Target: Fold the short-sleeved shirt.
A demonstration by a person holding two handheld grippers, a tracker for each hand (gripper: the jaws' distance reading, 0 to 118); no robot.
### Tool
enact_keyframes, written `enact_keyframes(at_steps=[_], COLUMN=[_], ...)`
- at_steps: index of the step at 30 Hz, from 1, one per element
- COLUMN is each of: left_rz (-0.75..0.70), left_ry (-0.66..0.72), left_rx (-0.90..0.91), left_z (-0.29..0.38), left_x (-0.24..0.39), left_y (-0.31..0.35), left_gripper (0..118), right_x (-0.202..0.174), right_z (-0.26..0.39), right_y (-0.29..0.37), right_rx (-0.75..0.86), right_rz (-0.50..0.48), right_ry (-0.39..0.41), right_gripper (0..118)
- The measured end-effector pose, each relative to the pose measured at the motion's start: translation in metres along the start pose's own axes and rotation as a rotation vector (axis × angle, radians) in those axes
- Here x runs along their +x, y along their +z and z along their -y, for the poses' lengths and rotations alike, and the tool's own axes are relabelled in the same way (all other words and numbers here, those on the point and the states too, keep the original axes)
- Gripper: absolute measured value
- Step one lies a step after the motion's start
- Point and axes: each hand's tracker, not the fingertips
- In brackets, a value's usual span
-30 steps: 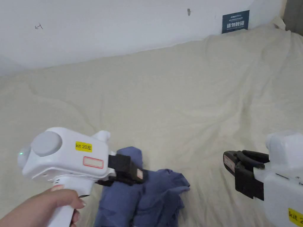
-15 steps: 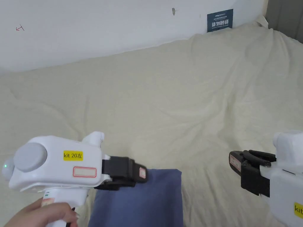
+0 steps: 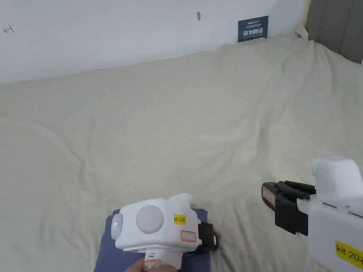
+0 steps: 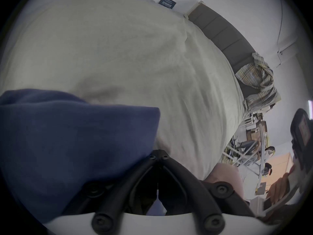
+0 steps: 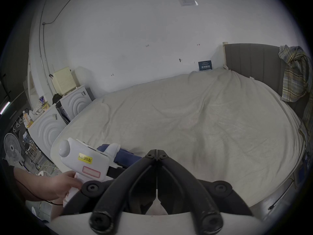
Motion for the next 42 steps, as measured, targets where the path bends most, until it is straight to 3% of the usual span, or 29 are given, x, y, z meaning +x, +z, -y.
enact_keyframes(at_steps=[3, 4, 6, 9, 11, 14, 16, 20, 22, 24, 26, 30, 35, 42], left_rz=[0.202, 0.205, 0.100, -0.180, -0.289, -0.544, -0.608, -0.632, -0.738, -0.801, -0.765, -0.652, -0.716, -0.676], left_ry=[0.041, 0.026, -0.065, -0.196, -0.218, -0.304, -0.360, -0.333, -0.348, -0.364, -0.347, -0.246, -0.256, -0.200], left_rx=[0.168, 0.268, 0.500, 0.847, 1.045, 1.260, 1.352, 1.384, 1.366, 1.331, 1.320, 1.321, 1.320, 1.330], left_z=[0.006, 0.010, 0.015, 0.030, 0.046, 0.070, 0.084, 0.102, 0.106, 0.109, 0.111, 0.116, 0.117, 0.116], left_x=[0.005, 0.008, 0.016, 0.020, 0.023, 0.034, 0.040, 0.048, 0.049, 0.047, 0.044, 0.031, 0.027, 0.020], left_y=[0.034, 0.058, 0.109, 0.188, 0.233, 0.284, 0.308, 0.325, 0.316, 0.306, 0.302, 0.299, 0.297, 0.291], left_gripper=[0, 0, 0, 0, 0, 0, 0, 0, 0, 0, 0, 0, 0, 0], right_x=[-0.003, -0.005, -0.010, -0.020, -0.028, -0.048, -0.061, -0.083, -0.086, -0.089, -0.088, -0.078, -0.074, -0.069], right_z=[-0.002, -0.003, -0.012, -0.033, -0.049, -0.079, -0.090, -0.076, -0.063, -0.051, -0.040, -0.014, -0.004, -0.009], right_y=[0.004, 0.008, 0.019, 0.041, 0.056, 0.072, 0.081, 0.096, 0.090, 0.078, 0.069, 0.056, 0.055, 0.060], right_rx=[0.023, 0.048, 0.107, 0.217, 0.299, 0.391, 0.491, 0.701, 0.695, 0.629, 0.627, 0.659, 0.609, 0.598], right_rz=[-0.030, -0.045, -0.068, -0.123, -0.152, -0.136, -0.090, 0.058, 0.073, 0.173, 0.242, 0.323, 0.315, 0.297], right_ry=[-0.012, -0.015, -0.016, -0.061, -0.065, 0.022, 0.074, 0.098, 0.159, 0.227, 0.264, 0.216, 0.241, 0.193], right_gripper=[0, 0, 0, 0, 0, 0, 0, 0, 0, 0, 0, 0, 0, 0])
